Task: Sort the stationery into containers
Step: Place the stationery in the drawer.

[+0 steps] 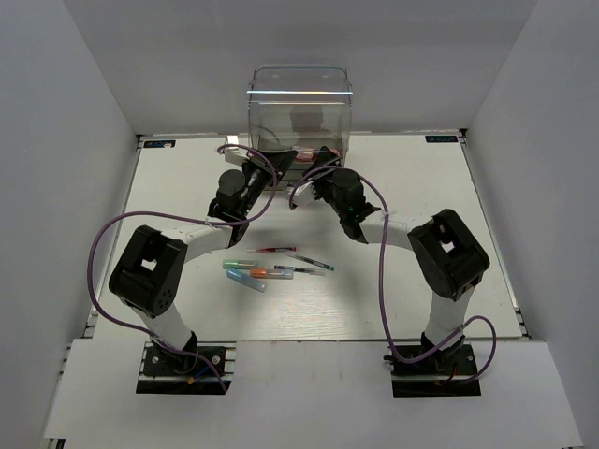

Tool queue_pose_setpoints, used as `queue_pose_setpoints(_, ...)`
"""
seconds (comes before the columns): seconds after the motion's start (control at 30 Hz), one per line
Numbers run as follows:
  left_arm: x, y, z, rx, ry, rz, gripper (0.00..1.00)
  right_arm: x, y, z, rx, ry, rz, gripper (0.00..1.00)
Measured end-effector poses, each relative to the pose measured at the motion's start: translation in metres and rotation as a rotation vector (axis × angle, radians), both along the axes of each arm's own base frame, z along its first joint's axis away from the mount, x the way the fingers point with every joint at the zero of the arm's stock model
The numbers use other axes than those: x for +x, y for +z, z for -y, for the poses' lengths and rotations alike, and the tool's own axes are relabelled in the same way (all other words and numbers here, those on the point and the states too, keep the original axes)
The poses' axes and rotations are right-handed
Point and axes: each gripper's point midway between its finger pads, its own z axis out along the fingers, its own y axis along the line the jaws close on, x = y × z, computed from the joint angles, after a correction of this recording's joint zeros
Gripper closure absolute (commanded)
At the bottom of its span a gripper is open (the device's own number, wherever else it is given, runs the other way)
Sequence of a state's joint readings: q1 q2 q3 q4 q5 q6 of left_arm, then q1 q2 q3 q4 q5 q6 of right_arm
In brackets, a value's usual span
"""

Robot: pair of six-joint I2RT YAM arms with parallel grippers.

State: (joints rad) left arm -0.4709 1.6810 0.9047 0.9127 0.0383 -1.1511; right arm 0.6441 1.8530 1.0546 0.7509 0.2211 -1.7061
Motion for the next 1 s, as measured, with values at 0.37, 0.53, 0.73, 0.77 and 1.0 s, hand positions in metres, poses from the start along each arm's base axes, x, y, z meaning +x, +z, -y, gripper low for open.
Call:
queue_pose_setpoints(0.37,-0.001,0.004,0.000,-0.008,-0.001,0.014,0.90,0.008,0.010,-0.008,-0.148,0.042,0.074,1.00)
queue_pose_setpoints(0.53,-0.001,0.008,0.000,-0.016,-0.001,0.030,0.90,0.015,0.014,-0.011,-0.188,0.035,0.085,1.00)
queue_pose_setpoints(0.73,-0.001,0.009,0.000,-0.015,-0.001,0.034,0.90,0.026,0.012,-0.008,-0.216,-0.017,0.068,1.00)
queue_pose_setpoints(0.77,-0.001,0.008,0.000,-0.013,0.000,0.031,0.90,0.028,0.010,-0.006,-0.221,-0.030,0.062,1.00)
queue_pose_setpoints(1.0,-0.001,0.007,0.000,-0.010,0.000,0.029,0.90,0.034,-0.005,0.009,-0.270,-0.093,0.018,1.00)
